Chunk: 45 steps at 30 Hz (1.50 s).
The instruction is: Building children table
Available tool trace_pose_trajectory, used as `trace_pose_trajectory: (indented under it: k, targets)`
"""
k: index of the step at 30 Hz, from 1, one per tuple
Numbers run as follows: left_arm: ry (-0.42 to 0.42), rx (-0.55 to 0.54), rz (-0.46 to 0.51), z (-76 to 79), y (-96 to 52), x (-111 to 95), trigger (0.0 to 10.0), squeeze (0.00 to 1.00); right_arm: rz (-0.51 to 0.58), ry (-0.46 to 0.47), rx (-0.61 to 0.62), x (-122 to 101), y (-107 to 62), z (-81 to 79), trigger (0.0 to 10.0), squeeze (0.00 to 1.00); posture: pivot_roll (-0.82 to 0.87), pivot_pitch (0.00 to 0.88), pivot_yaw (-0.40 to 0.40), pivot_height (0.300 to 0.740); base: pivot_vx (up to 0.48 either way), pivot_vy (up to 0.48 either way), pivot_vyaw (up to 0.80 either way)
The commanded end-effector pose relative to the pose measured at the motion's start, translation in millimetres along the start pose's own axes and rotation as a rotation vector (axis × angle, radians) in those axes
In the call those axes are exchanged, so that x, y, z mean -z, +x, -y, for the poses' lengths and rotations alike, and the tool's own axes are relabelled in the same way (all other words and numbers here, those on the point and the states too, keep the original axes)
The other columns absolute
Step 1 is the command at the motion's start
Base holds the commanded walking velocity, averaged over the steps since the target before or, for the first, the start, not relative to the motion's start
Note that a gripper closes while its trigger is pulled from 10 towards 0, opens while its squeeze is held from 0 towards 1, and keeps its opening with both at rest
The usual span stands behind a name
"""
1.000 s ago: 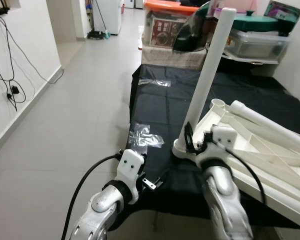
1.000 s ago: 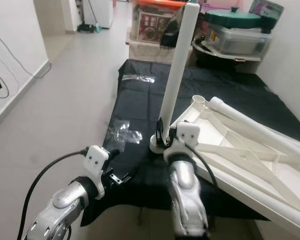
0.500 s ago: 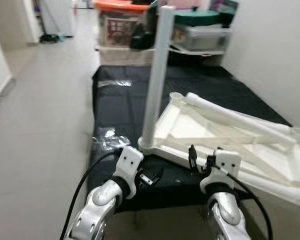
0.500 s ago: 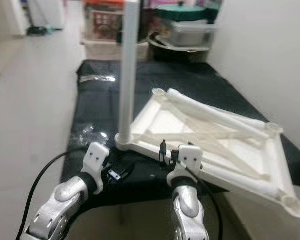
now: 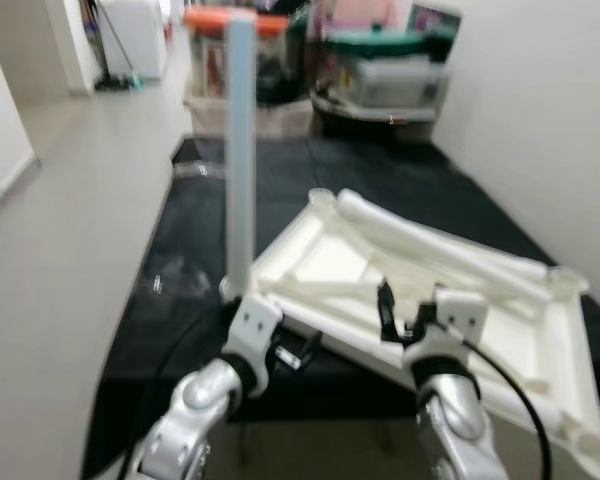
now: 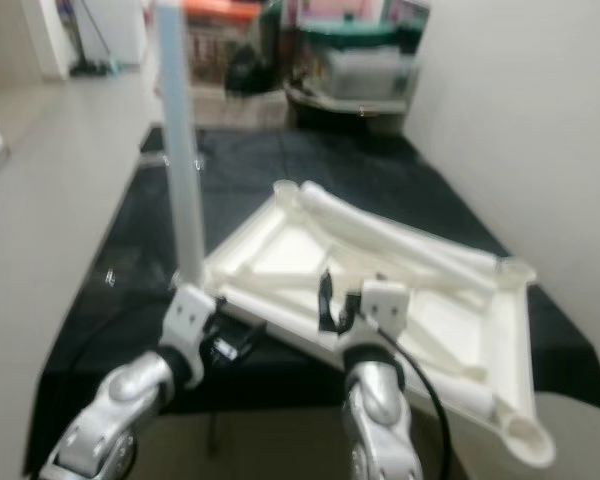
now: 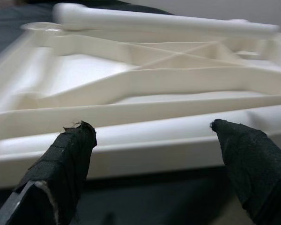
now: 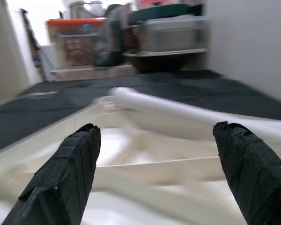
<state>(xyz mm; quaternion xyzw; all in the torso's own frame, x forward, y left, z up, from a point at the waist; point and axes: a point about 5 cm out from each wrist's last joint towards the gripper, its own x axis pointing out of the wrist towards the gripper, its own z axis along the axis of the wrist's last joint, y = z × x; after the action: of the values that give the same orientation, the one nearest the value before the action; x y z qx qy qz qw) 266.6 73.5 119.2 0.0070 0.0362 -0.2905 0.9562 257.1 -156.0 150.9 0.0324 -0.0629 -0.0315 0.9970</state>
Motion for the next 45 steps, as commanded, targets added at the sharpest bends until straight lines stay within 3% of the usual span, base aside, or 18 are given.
trace_pose_trajectory:
  k: [1,5,9,15,16,17,19,21,23,29,32,42,43,44,45]
  targets:
    - [-0.012,0.017,0.000,2.7,0.1,-0.4,10.0,0.00,-0.016,-0.001,0.064,-4.0,7.6,15.2,10.0,0.00,0.08,0.000,-0.076,0.740,0.000,0.000,0.00]
    - [-0.020,0.025,0.001,3.3,0.1,-0.7,10.0,0.00,-0.050,-0.055,0.146,-6.2,18.3,31.3,10.0,0.00,0.08,0.000,-0.077,0.740,0.000,0.000,0.00]
    - [-0.024,0.027,0.003,3.3,-0.2,-1.3,10.0,0.00,-0.061,-0.058,0.170,-8.6,23.9,36.6,10.0,0.00,0.07,0.000,-0.075,0.740,0.000,0.000,0.00]
    - [-0.035,0.027,0.004,3.7,-1.4,-2.6,10.0,0.00,-0.142,-0.075,0.312,-7.8,35.8,53.1,10.0,0.00,0.08,0.000,-0.082,0.740,0.000,0.000,0.00]
    - [-0.040,0.026,0.004,4.1,-2.2,-3.2,10.0,0.00,-0.186,-0.077,0.408,-5.8,38.2,68.3,10.0,0.00,0.08,0.000,-0.081,0.740,0.000,0.000,0.00]
    - [-0.040,0.026,0.004,4.1,-2.2,-3.2,10.0,0.00,-0.186,-0.077,0.408,-5.8,38.2,68.3,10.0,0.00,0.08,0.000,-0.081,0.740,0.000,0.000,0.00]
    - [-0.044,0.028,0.003,4.8,-3.6,-4.5,10.0,0.00,-0.254,-0.091,0.570,-6.9,42.0,99.6,10.0,0.00,0.08,0.000,-0.080,0.740,0.000,0.000,0.00]
    - [-0.044,0.028,0.003,4.8,-3.6,-4.5,10.0,0.00,-0.254,-0.091,0.570,-6.9,42.0,99.6,10.0,0.00,0.08,0.000,-0.080,0.740,0.000,0.000,0.00]
    - [-0.045,0.043,0.004,6.2,-4.8,-6.7,10.0,0.00,-0.341,-0.093,0.669,-8.8,48.2,127.7,10.0,0.00,0.08,0.000,-0.082,0.740,0.000,0.000,0.00]
    - [-0.055,0.051,-0.004,8.1,-8.4,-7.7,10.0,0.00,-0.508,-0.027,0.691,-0.6,53.6,150.6,10.0,0.00,0.07,0.000,-0.084,0.740,0.000,0.000,0.00]
    - [-0.065,0.065,-0.010,12.5,-16.7,-9.5,10.0,0.00,-0.655,0.062,0.677,12.3,48.2,163.3,10.0,0.00,0.08,0.000,-0.088,0.740,0.000,0.000,0.00]
    - [-0.081,0.082,-0.031,17.0,-29.6,-9.7,10.0,0.00,-0.776,0.077,0.673,22.6,38.8,179.9,10.0,0.00,0.07,0.033,-0.087,0.740,0.000,0.000,0.00]
    - [-0.085,0.085,-0.035,17.7,-31.4,-9.8,10.0,0.00,-0.783,0.070,0.673,22.9,38.4,183.3,1.2,0.00,0.07,0.042,-0.085,0.740,0.000,0.000,0.00]
    - [-0.085,0.085,-0.035,17.7,-31.4,-9.8,10.0,0.00,-0.783,0.070,0.673,22.9,38.4,183.3,1.2,0.00,0.07,0.042,-0.085,0.740,0.000,0.000,0.00]
    - [-0.090,0.088,-0.040,18.4,-33.1,-9.5,10.0,0.00,-0.792,0.064,0.660,22.6,39.1,185.9,0.0,0.00,0.06,0.055,-0.087,0.740,0.000,0.000,0.00]
